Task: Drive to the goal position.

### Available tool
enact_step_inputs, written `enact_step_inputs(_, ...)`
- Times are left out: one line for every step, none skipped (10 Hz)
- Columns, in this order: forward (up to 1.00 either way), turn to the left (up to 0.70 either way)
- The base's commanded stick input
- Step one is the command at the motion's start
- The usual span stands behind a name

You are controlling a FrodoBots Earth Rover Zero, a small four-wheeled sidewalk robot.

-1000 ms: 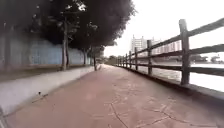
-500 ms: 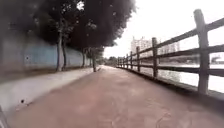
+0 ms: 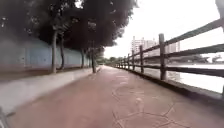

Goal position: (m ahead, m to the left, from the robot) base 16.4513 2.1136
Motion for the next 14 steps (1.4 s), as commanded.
enact_step_inputs(1.00, 0.00)
enact_step_inputs(1.00, 0.00)
enact_step_inputs(1.00, 0.00)
enact_step_inputs(1.00, 0.00)
enact_step_inputs(1.00, 0.00)
enact_step_inputs(1.00, 0.00)
enact_step_inputs(1.00, 0.00)
enact_step_inputs(1.00, 0.00)
enact_step_inputs(1.00, 0.00)
enact_step_inputs(1.00, 0.00)
enact_step_inputs(1.00, 0.00)
enact_step_inputs(1.00, 0.00)
enact_step_inputs(1.00, 0.00)
enact_step_inputs(1.00, 0.00)
